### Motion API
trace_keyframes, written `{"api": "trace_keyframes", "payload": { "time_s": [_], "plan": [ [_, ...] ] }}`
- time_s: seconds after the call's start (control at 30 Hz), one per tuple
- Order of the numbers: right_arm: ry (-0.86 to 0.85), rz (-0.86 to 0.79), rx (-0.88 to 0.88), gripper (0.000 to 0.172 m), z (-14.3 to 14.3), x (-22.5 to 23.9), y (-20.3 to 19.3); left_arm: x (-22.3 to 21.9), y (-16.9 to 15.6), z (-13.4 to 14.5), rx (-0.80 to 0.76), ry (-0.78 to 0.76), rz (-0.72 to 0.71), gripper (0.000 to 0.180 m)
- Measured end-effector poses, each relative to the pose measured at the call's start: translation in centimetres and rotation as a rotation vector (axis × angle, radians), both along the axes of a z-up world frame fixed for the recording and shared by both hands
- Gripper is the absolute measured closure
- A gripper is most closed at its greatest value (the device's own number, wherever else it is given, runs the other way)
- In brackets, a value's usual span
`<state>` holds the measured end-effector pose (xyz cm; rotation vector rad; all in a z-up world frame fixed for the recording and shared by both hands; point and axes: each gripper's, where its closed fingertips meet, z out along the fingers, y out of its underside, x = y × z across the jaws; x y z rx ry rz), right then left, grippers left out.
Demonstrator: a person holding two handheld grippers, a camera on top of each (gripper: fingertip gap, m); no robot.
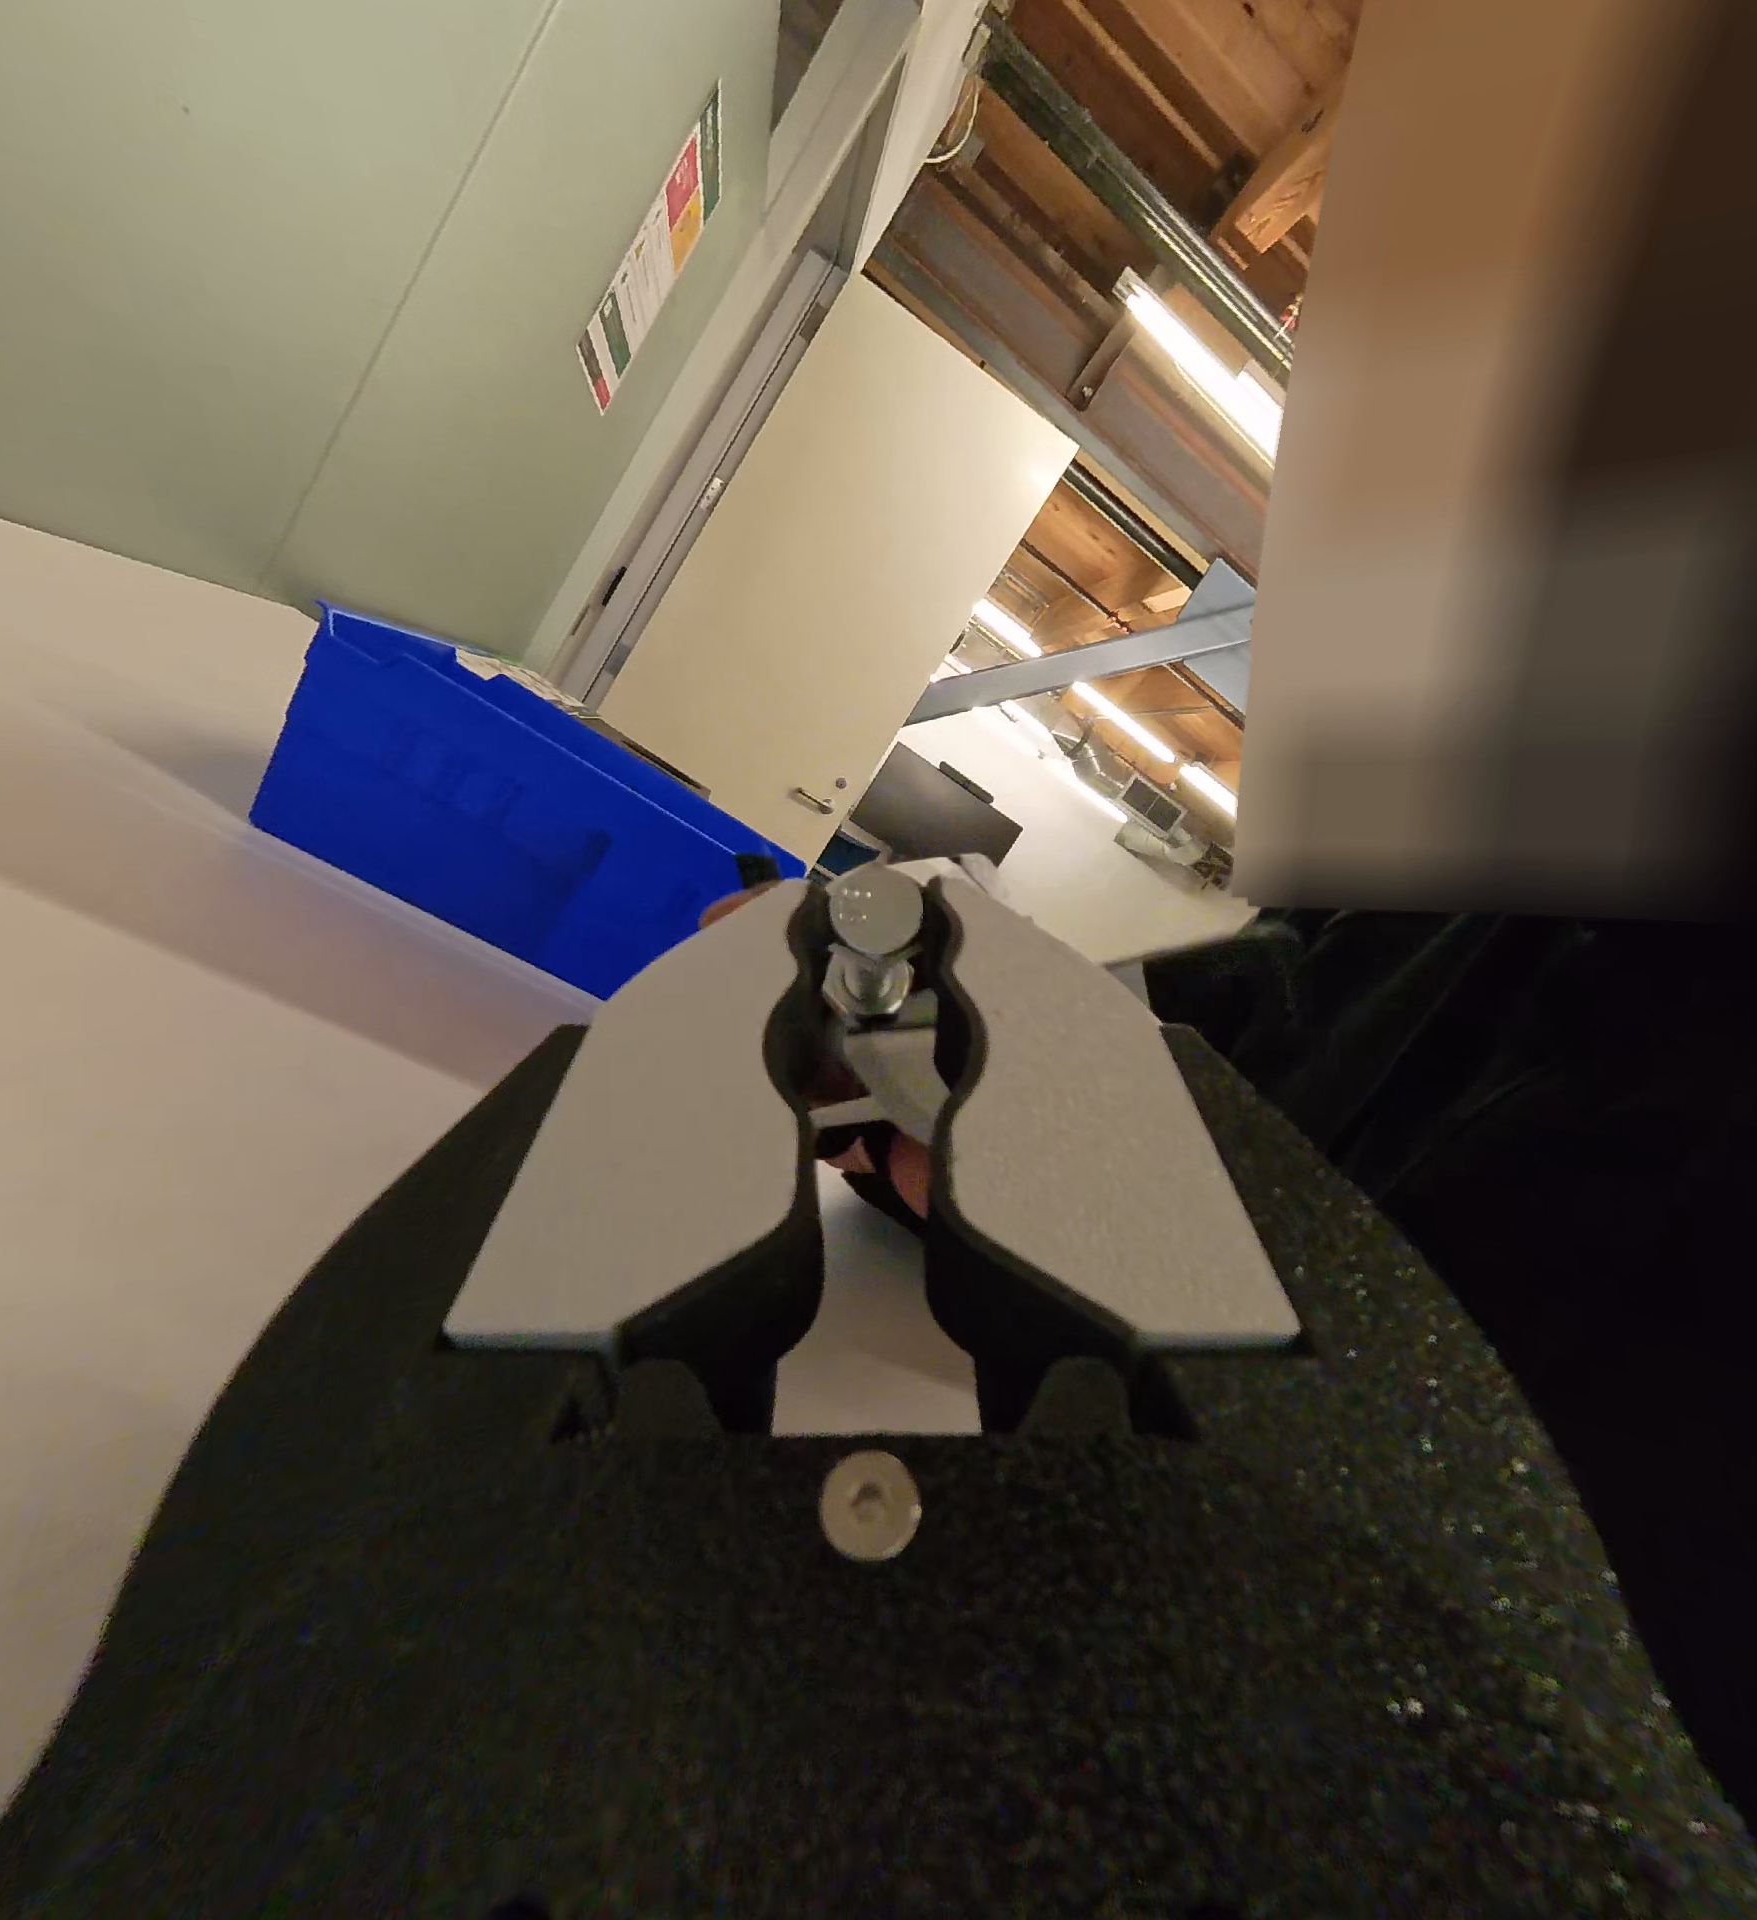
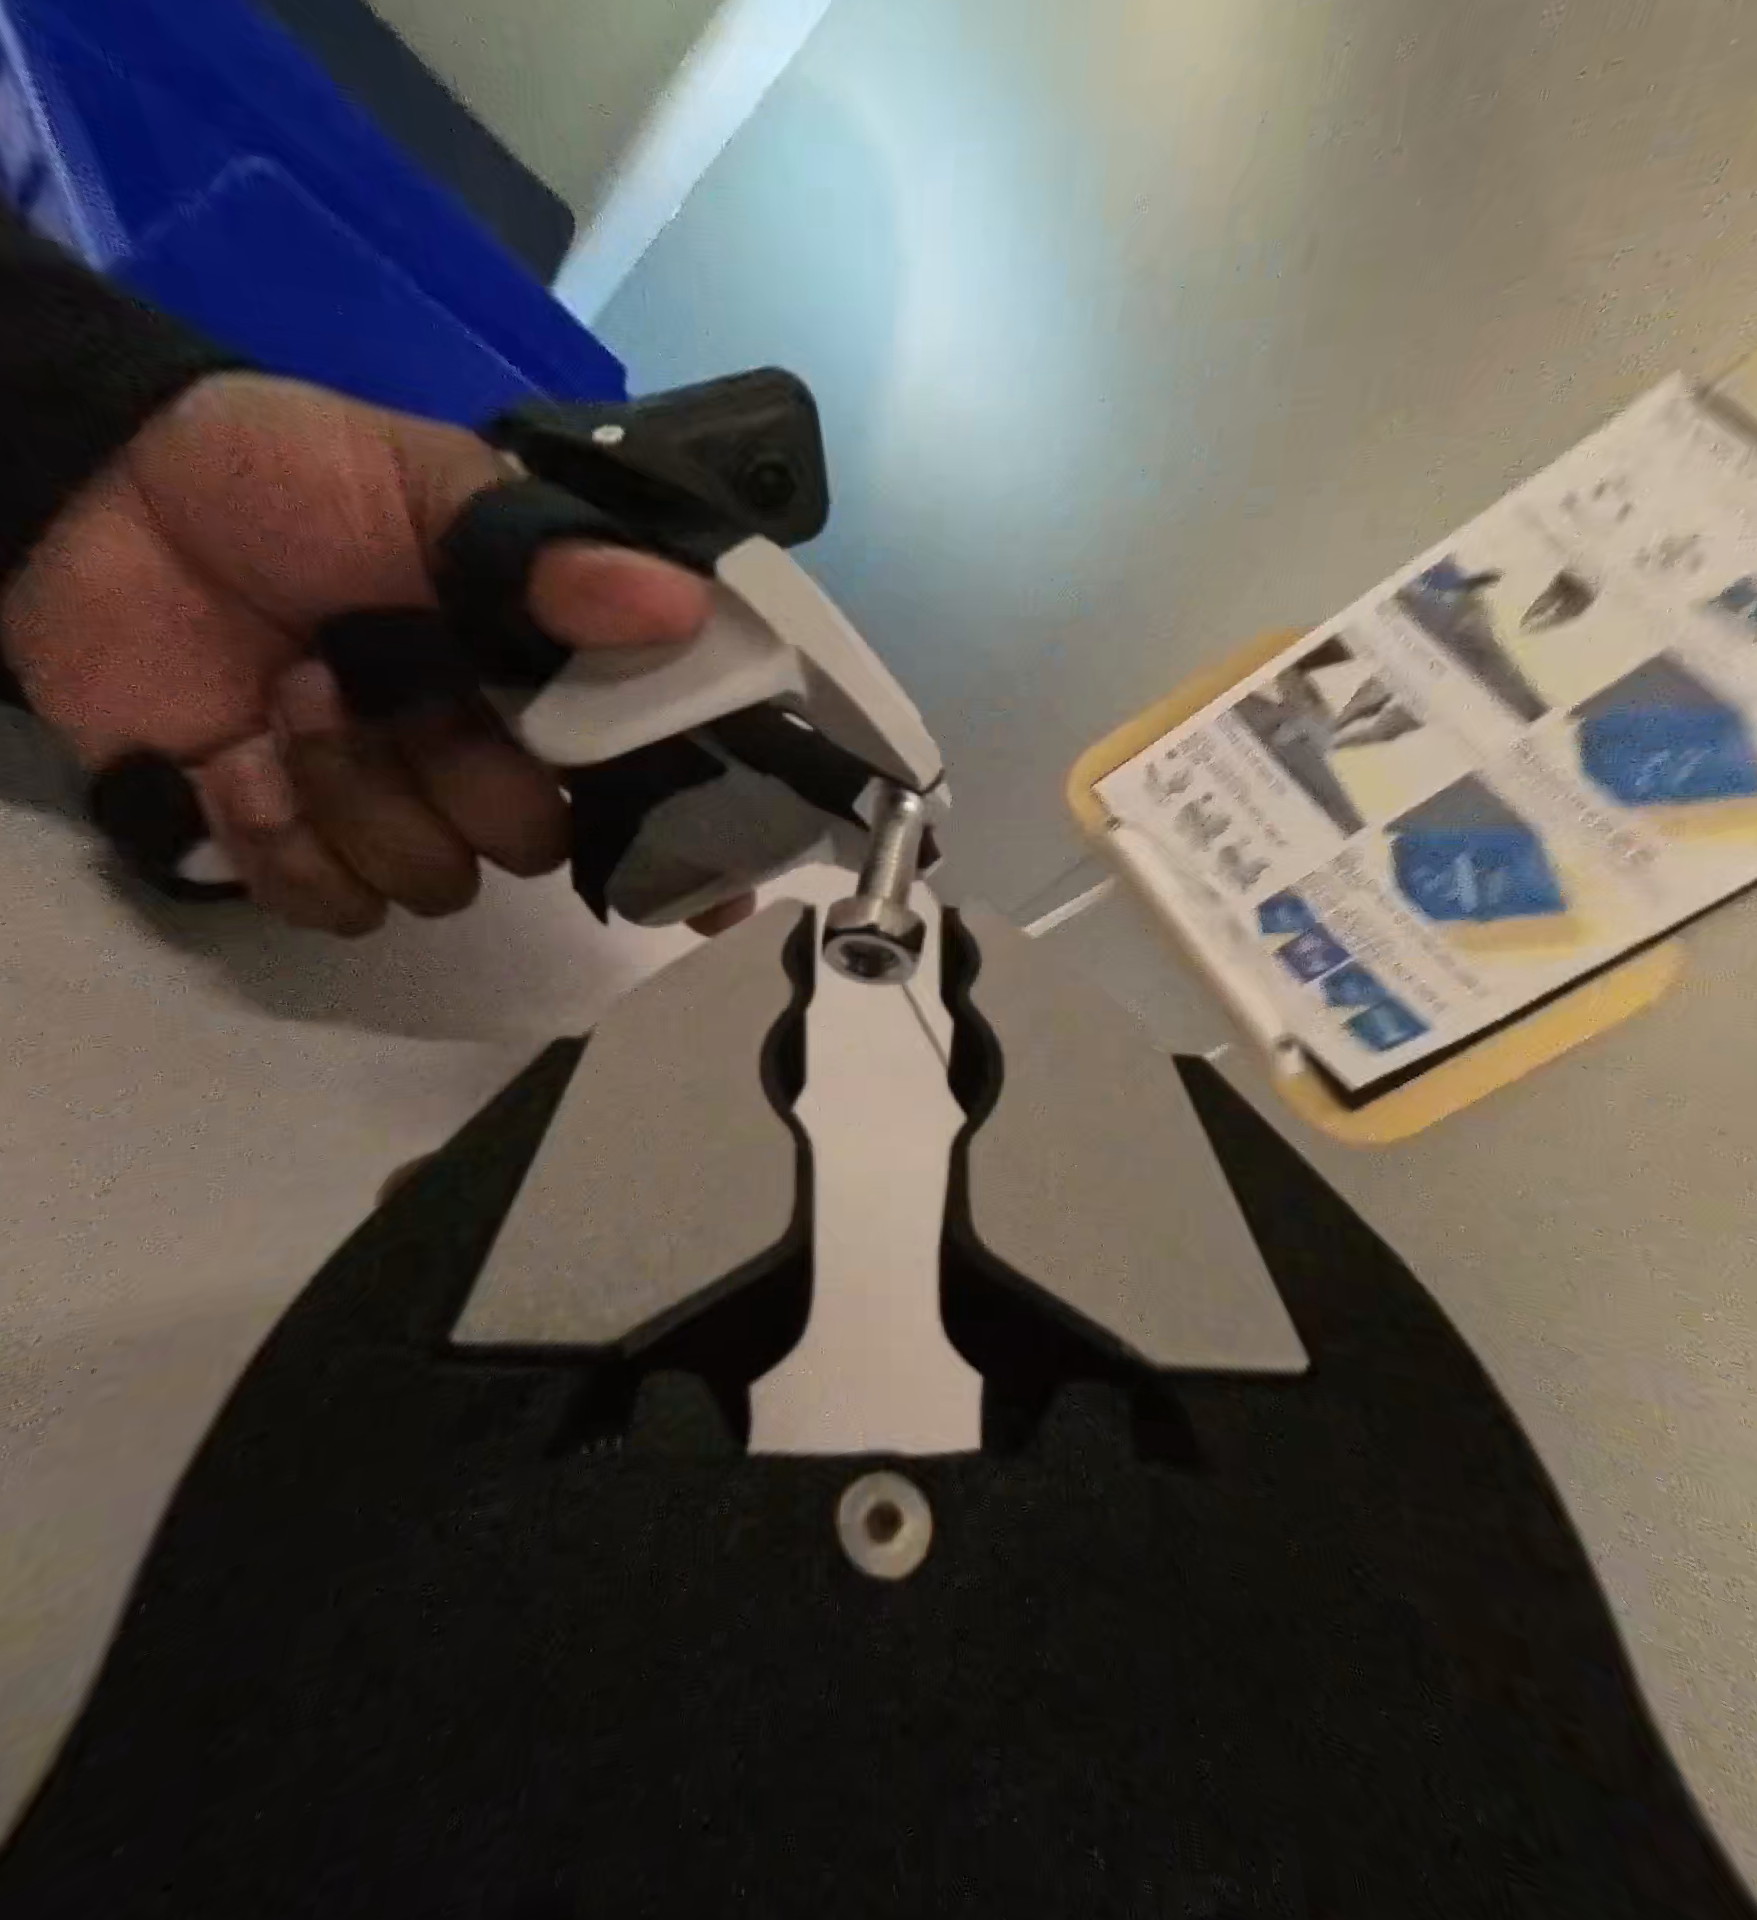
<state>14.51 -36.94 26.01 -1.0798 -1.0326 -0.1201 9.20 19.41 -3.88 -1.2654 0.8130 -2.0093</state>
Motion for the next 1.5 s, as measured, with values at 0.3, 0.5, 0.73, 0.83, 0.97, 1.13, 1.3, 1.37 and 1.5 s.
{"api": "trace_keyframes", "payload": {
  "time_s": [0.3, 0.5, 0.73, 0.83, 0.97, 1.13, 1.3, 1.37, 1.5],
  "plan": [
    [0.897, 0.513, -1.050, 0.123, 1.0, 0.7, 0.5, -0.4, 0.0, 0.7, 0.019, -0.059, -0.001, 0.163],
    [0.811, 0.565, -1.142, 0.154, -0.2, -0.7, -0.8, -0.2, -0.3, 0.6, 0.022, -0.054, -0.015, 0.164],
    [0.074, 0.019, -0.082, 0.154, 0.3, 0.0, -0.2, -0.1, 0.2, 0.4, 0.010, -0.035, 0.011, 0.163],
    [0.111, 0.084, -0.124, 0.137, 0.4, -0.9, -1.0, -0.3, 0.3, 0.6, 0.007, -0.054, 0.015, 0.163],
    [0.639, 0.343, -0.732, 0.119, 0.9, -0.6, -0.5, -0.6, 0.3, 1.0, 0.017, -0.076, 0.019, 0.163],
    [1.024, 0.637, -1.237, 0.137, 0.7, -0.5, -0.6, -0.6, -0.3, 1.2, 0.047, -0.090, -0.004, 0.163],
    [0.866, 0.543, -1.075, 0.154, 0.4, -0.7, -0.7, -0.4, -0.2, 0.8, 0.044, -0.064, 0.002, 0.163],
    [0.645, 0.381, -0.786, 0.154, 0.3, -0.4, -0.4, -0.3, 0.0, 0.6, 0.035, -0.049, 0.010, 0.163],
    [0.094, 0.060, -0.106, 0.152, 0.3, -0.1, -0.4, -0.1, -0.1, 0.5, 0.029, -0.037, 0.010, 0.163]
  ]
}}
